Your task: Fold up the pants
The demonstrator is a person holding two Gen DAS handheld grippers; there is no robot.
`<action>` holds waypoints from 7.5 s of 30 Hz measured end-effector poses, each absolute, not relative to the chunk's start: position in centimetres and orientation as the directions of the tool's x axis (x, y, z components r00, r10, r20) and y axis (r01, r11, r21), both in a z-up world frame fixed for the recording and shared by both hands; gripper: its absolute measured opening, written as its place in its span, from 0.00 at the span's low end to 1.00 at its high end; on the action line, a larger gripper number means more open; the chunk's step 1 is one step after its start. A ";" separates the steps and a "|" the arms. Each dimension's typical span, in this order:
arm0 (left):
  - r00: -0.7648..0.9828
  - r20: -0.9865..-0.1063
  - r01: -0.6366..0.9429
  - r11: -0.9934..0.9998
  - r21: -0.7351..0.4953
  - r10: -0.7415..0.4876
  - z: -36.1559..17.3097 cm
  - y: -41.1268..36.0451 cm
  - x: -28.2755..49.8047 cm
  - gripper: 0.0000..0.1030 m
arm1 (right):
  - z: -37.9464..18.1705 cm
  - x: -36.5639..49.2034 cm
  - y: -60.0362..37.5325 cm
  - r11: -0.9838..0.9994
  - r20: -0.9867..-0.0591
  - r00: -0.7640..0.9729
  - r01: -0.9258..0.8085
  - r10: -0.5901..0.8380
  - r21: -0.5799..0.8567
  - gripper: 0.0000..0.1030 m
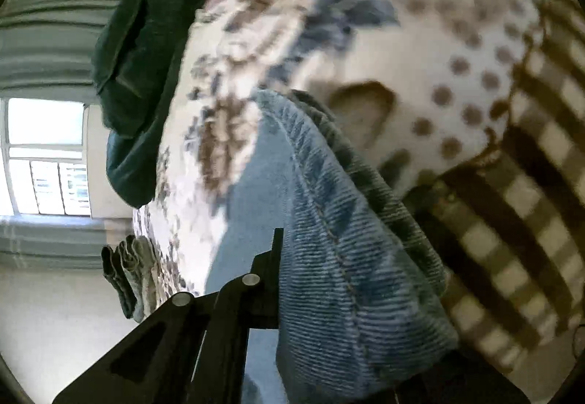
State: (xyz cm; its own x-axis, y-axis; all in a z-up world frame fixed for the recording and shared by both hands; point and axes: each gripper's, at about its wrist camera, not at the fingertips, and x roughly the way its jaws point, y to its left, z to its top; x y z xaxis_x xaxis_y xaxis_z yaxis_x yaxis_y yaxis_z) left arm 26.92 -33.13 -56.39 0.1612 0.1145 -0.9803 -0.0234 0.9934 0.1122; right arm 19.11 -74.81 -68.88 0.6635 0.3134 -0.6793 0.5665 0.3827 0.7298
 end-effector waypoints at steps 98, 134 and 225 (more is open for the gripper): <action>0.319 -0.938 -0.718 0.612 -0.333 -0.136 -51.5 8.4 17.1 0.76 | -55.5 28.7 -30.0 0.991 -0.993 0.094 0.123 -0.067 -0.055 1.00; 0.723 -0.689 -0.549 0.642 -0.535 0.044 -44.4 8.3 17.4 0.22 | -61.4 30.5 -31.6 0.977 -0.995 0.102 0.210 0.013 0.034 1.00; 0.167 -0.959 -0.147 0.956 -0.255 -0.230 -57.5 -18.6 39.3 0.13 | -69.8 27.9 -59.2 0.771 -0.887 0.092 0.459 0.452 0.441 0.17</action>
State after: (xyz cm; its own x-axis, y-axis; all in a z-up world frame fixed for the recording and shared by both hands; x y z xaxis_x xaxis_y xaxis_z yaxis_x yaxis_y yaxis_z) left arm 39.31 -18.59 -57.47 0.1672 -0.2297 -0.9588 -0.1466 0.9559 -0.2546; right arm 27.87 -59.20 -69.76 0.0916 0.4523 -0.8871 0.4592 0.7713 0.4407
